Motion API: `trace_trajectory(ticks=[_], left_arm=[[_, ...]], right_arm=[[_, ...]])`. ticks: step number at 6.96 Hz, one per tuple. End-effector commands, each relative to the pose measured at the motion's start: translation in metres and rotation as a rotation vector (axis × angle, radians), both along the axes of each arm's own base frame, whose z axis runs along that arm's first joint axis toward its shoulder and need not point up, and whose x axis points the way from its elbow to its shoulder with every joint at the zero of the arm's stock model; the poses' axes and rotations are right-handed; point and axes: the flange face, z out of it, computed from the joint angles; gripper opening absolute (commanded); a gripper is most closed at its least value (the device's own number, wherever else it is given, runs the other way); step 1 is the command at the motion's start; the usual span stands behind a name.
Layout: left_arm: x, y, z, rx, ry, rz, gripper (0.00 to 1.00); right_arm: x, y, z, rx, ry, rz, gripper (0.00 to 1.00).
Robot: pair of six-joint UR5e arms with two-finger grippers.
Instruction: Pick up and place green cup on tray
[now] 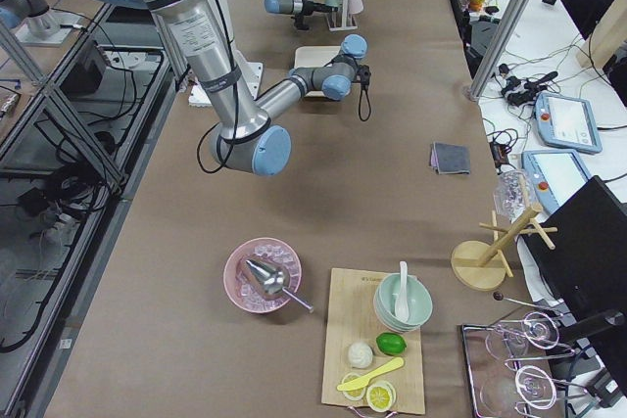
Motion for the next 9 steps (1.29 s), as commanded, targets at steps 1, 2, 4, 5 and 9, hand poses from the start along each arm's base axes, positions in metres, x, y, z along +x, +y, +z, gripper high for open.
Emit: trace_trajectory(ticks=[1,2,4,5,9], left_arm=[[0.000,0.000,-0.005,-0.002,-0.010,0.013,0.84],[-0.001,0.000,-0.012,-0.003,-0.016,0.026,0.84],[-0.011,-0.001,-0.032,-0.001,-0.004,0.039,0.84],[-0.019,-0.009,-0.042,-0.002,-0.010,0.038,0.85],[-0.025,-0.010,-0.056,0.000,-0.002,0.046,0.85]], right_arm=[[-0.004,0.001,0.000,0.001,0.003,0.001,0.00],[-0.003,0.000,0.003,-0.001,0.007,0.003,0.04],[0.000,-0.001,0.007,-0.001,0.012,0.011,0.99],[0.006,-0.008,0.006,-0.005,0.009,0.021,1.00],[0.095,-0.038,0.027,-0.004,0.011,0.094,1.00]])
